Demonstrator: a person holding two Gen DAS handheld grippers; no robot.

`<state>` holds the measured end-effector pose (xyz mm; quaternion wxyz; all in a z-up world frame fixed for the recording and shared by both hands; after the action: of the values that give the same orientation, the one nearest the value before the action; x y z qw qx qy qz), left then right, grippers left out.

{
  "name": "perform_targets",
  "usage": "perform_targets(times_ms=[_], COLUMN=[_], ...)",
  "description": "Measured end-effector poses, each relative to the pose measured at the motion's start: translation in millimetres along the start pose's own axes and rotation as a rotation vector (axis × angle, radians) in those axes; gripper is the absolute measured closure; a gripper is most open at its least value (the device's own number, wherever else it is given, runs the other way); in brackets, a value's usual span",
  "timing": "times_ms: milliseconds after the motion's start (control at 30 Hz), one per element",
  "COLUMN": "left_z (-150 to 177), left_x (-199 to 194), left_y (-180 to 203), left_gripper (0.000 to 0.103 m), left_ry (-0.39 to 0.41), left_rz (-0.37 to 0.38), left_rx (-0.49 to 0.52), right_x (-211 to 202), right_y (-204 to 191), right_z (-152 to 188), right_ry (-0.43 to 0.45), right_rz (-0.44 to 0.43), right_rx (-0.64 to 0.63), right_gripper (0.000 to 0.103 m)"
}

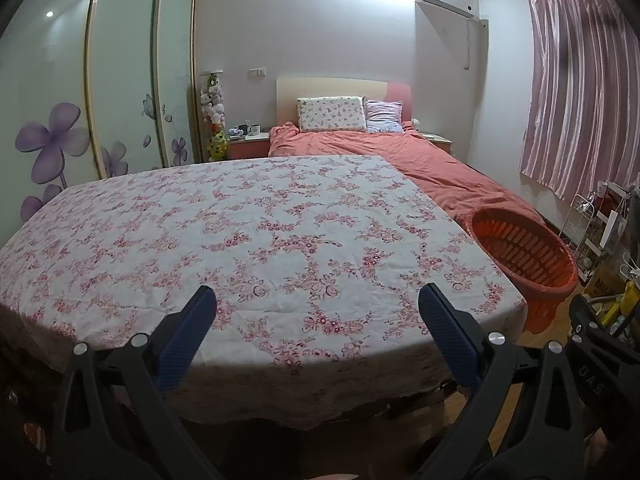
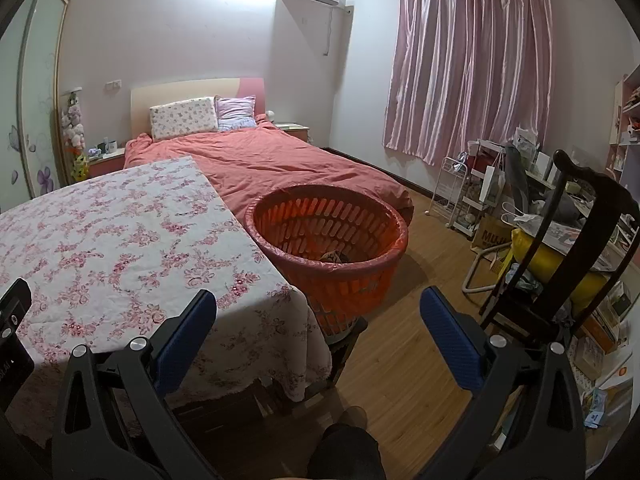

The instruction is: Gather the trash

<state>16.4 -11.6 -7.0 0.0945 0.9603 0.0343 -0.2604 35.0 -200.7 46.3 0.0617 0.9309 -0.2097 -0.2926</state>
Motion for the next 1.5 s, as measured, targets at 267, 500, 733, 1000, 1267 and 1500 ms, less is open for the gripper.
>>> perform_targets(times_ms=[267,500,733,1000,1267,1500], left_z=[0.1,0.6,1.4,1.4,1.8,2.5], left_x=[-0.4,-1.9,-4.0,-4.7,-5.8,-5.7], left_y=[0.5,2.5,4.6,4.3,6.8,7.7], left_gripper=[0.004,0.004,0.004,0.004,0.004,0.004], left_ry=[0.001,0.005,0.006,0.007,0.004,0.002], left_rz=[0.000,0.004,0.009,0.010,0.016,0.023], left_rx=[0.000,0.003,0.005,0.004,0.010,0.014], right_x=[-1.0,-1.4,-1.4,-1.6,-1.6,-1.5], right_y=[-1.6,-0.6,-0.3,0.0,0.3,0.9], right_z=[-3.3,-3.4,-3.1,-3.0,-3.0,-2.6], right_ry=[0.003,0.004,0.004,0.004,0.004,0.005], right_rz=[-0.007,-0.008,-0.008,-0.008,-0.008,-0.008], right_rx=[-0.001,0.000,0.001,0.001,0.001,0.001], right_gripper=[0.002,0.002,0.002,0.002,0.002,0.002])
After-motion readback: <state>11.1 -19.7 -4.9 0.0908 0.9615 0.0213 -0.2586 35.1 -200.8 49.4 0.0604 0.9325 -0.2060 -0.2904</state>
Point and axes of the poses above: each gripper's, at about its wrist camera, not at the fingertips, and x roughly the way its jaws point, y to its right, z to its underside, the point moved 2 cm from there along x, roughly the way its jaws point, and after that the axes turned 11 degrees about -x, right-handed, at the moved point
